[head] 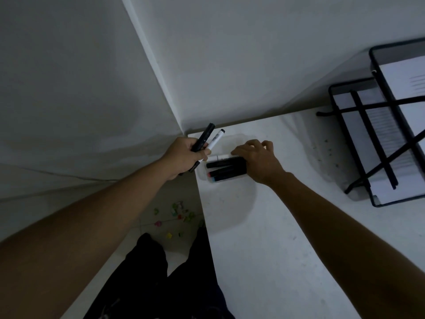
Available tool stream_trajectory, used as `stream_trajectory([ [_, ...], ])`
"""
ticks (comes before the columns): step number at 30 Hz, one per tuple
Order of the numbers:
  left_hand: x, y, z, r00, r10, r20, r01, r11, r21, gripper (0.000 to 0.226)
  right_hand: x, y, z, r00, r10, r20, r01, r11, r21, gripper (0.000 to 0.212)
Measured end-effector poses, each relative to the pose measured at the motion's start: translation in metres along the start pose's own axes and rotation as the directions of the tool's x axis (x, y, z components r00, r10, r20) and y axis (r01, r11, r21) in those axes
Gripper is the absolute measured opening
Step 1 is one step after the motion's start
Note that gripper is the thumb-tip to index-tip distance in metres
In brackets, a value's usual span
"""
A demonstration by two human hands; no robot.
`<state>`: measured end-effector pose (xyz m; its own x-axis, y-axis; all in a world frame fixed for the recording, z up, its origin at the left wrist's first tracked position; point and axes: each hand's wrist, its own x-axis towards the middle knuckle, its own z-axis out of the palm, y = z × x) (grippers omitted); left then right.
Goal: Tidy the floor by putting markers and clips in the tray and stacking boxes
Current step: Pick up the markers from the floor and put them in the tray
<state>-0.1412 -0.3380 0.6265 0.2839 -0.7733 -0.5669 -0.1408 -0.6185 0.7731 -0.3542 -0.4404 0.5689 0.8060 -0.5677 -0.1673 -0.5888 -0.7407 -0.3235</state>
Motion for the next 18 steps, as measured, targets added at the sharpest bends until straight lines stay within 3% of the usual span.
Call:
stream_trajectory([
  [3, 0.001, -0.001, 0.000, 1.000, -0.001, 0.002, 0.001, 1.000, 0.031, 0.026, 0.001, 0.003, 0.003, 0.999, 0.032, -0.024, -0.030, 0.997, 0.071, 0.036],
  [6, 0.003, 0.001, 0.003, 0.999, 0.030, 0.016, -0.031, 0.997, 0.068, 0.027, 0.000, 0.003, 0.001, 0.973, 0.171, -0.157, -0.120, 0.950, 0.289, 0.037],
  [9, 0.005, 0.004, 0.008, 0.995, 0.081, 0.063, -0.089, 0.984, 0.151, 0.028, 0.002, -0.002, -0.011, 0.957, 0.175, -0.230, -0.050, 0.884, 0.466, 0.037],
  [13, 0.014, 0.012, 0.018, 0.981, 0.117, 0.156, -0.162, 0.935, 0.317, 0.026, 0.004, -0.003, -0.015, 0.978, 0.069, -0.199, 0.019, 0.912, 0.410, 0.041],
  [18, 0.024, 0.020, 0.033, 0.964, 0.221, 0.148, -0.265, 0.836, 0.480, 0.018, -0.002, 0.010, -0.005, 0.962, 0.123, -0.245, -0.068, 0.973, 0.222, 0.013],
])
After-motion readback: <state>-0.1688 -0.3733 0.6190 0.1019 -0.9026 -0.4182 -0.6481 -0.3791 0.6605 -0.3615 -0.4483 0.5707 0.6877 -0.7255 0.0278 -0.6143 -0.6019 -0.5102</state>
